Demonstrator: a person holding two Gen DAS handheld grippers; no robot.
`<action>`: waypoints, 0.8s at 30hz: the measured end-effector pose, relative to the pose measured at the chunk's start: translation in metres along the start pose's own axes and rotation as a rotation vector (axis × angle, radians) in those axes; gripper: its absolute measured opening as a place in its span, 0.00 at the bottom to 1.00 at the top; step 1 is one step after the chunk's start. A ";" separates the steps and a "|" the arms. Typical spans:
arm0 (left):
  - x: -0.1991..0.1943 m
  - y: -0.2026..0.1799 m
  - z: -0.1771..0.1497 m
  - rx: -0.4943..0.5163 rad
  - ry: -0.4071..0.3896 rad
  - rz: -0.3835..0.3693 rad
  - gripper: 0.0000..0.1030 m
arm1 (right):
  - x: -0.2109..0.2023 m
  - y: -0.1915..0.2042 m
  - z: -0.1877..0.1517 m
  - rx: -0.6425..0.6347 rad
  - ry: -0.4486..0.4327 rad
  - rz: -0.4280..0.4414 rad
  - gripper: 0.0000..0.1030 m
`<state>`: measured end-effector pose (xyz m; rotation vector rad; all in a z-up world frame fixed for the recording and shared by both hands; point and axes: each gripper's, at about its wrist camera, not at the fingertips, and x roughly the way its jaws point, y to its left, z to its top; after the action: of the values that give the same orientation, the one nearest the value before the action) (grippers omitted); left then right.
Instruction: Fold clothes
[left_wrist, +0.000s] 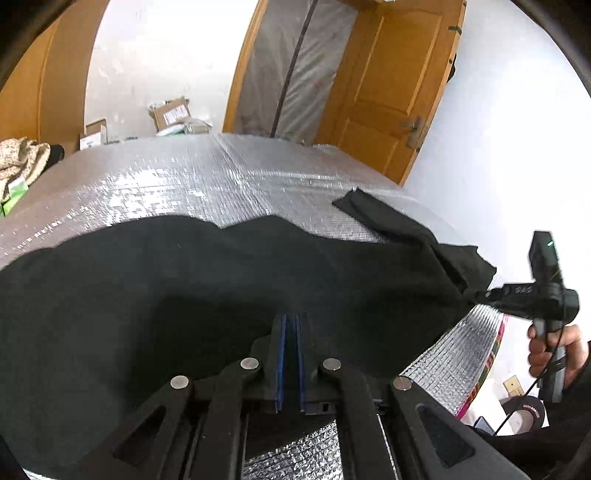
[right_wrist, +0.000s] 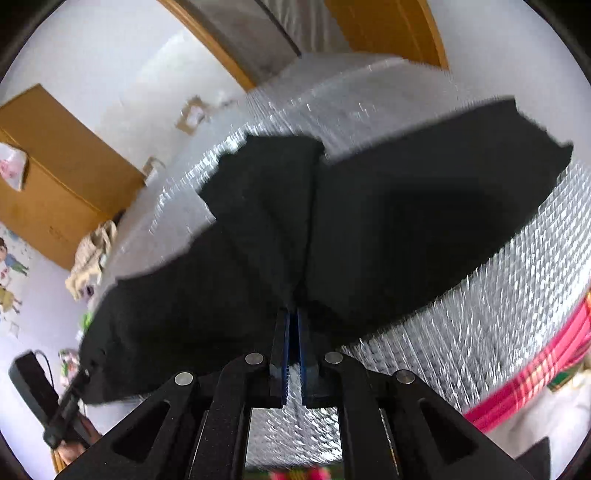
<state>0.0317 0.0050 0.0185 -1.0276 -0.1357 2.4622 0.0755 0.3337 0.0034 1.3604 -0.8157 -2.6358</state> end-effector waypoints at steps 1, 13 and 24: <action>0.004 -0.001 0.000 -0.002 0.009 0.000 0.03 | -0.001 0.000 -0.001 -0.013 -0.002 -0.010 0.08; 0.025 0.004 -0.009 -0.018 0.055 -0.001 0.04 | -0.010 -0.012 0.015 -0.077 -0.119 -0.150 0.27; 0.027 0.002 -0.009 -0.021 0.055 -0.001 0.04 | -0.004 -0.048 0.042 -0.086 -0.170 -0.289 0.06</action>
<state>0.0207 0.0147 -0.0060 -1.1032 -0.1442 2.4336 0.0537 0.3943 0.0027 1.3371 -0.5482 -3.0011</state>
